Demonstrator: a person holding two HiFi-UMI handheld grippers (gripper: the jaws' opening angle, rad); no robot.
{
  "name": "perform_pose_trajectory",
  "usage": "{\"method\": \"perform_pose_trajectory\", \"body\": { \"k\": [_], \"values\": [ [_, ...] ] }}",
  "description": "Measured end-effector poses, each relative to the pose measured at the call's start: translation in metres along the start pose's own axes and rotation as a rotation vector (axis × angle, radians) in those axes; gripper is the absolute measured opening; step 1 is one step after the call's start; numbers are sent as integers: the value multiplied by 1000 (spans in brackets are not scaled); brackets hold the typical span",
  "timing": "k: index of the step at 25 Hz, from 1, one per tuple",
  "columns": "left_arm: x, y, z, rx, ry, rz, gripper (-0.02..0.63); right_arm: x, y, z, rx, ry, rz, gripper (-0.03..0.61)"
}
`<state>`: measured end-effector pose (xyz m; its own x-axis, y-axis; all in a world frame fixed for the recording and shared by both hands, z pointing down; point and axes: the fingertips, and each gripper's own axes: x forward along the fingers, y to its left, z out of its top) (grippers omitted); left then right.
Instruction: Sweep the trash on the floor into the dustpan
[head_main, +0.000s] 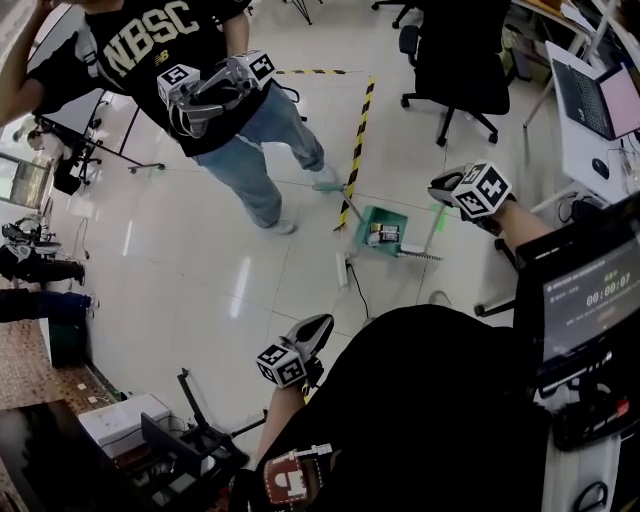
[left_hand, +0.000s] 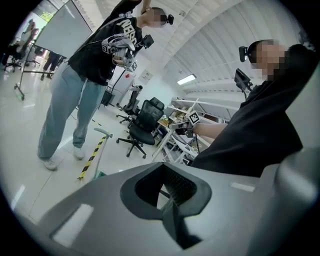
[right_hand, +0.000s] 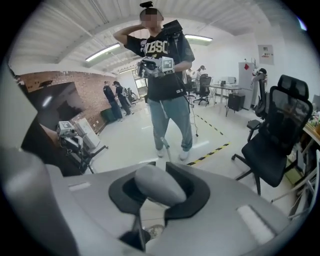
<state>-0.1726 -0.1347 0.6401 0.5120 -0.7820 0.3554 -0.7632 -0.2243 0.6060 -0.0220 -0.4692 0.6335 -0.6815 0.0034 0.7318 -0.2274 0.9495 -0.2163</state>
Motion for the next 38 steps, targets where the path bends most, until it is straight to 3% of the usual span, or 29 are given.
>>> {"method": "perform_pose_trajectory", "body": {
  "k": [5, 11, 17, 25, 30, 38],
  "values": [
    [-10, 1, -5, -14, -17, 18, 2, 26, 19, -10, -40, 77, 62, 58],
    [-43, 2, -18, -49, -33, 97, 2, 90, 45, -7, -168, 132, 108, 58],
    [-62, 7, -32, -78, -45, 151, 2, 118, 56, 30, -319, 56, 80, 57],
    [-49, 13, -18, -56, -66, 118, 2, 94, 53, 50, -356, -5, 63, 60],
    [-32, 11, -6, -35, -66, 77, 2, 55, 49, 50, -310, -39, 57, 61],
    [-13, 16, 43, 49, -65, -66, 2, -5, 46, -3, -32, 2, -54, 60]
  ]
}}
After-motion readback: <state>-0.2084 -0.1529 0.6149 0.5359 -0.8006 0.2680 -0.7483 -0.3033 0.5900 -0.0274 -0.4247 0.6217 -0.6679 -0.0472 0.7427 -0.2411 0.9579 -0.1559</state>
